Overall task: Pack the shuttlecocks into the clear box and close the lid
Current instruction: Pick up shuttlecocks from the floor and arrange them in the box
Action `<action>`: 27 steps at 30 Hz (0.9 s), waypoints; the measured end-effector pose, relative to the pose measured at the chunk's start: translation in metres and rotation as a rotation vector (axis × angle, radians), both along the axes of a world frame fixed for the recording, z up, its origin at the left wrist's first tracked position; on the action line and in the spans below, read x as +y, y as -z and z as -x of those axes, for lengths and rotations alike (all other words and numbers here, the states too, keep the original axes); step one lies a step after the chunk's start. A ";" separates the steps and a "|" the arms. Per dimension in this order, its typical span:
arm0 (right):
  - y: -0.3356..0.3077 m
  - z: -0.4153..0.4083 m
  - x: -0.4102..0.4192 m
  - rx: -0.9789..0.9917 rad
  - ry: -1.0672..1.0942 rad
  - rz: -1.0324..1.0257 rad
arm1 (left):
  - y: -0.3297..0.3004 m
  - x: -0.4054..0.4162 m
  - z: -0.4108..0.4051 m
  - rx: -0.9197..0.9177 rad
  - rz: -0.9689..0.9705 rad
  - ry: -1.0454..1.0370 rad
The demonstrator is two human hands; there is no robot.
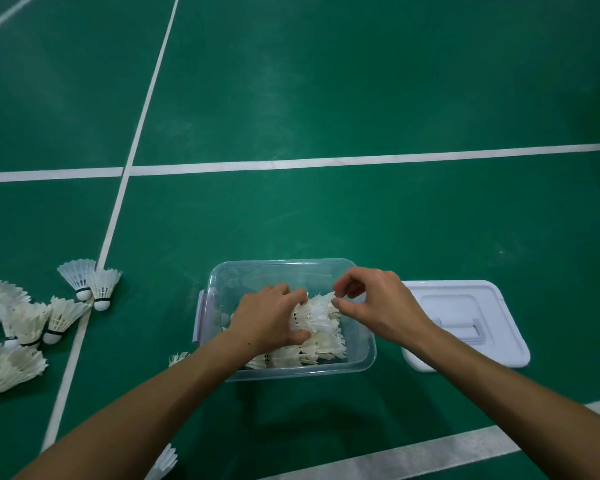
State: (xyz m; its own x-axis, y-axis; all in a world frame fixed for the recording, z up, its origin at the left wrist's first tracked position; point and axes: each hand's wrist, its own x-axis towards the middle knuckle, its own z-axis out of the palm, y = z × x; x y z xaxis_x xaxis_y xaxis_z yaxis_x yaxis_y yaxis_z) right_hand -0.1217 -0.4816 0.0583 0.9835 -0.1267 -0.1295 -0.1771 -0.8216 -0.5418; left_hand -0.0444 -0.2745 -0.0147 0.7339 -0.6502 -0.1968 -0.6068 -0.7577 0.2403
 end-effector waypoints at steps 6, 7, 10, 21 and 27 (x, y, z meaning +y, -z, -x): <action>-0.021 -0.012 0.003 -0.009 -0.066 -0.020 | -0.018 0.021 -0.005 0.186 0.202 -0.078; -0.027 -0.017 0.006 -0.010 -0.091 -0.013 | -0.025 0.027 -0.005 0.193 0.279 -0.107; -0.050 -0.033 0.022 -0.008 -0.193 0.010 | -0.047 0.055 -0.007 0.171 0.527 -0.215; -0.081 -0.094 0.177 0.012 -0.615 0.074 | -0.065 0.238 0.021 0.085 0.729 -0.575; -0.026 -0.094 0.260 0.029 -0.773 0.054 | -0.010 0.296 0.093 0.212 0.534 -0.524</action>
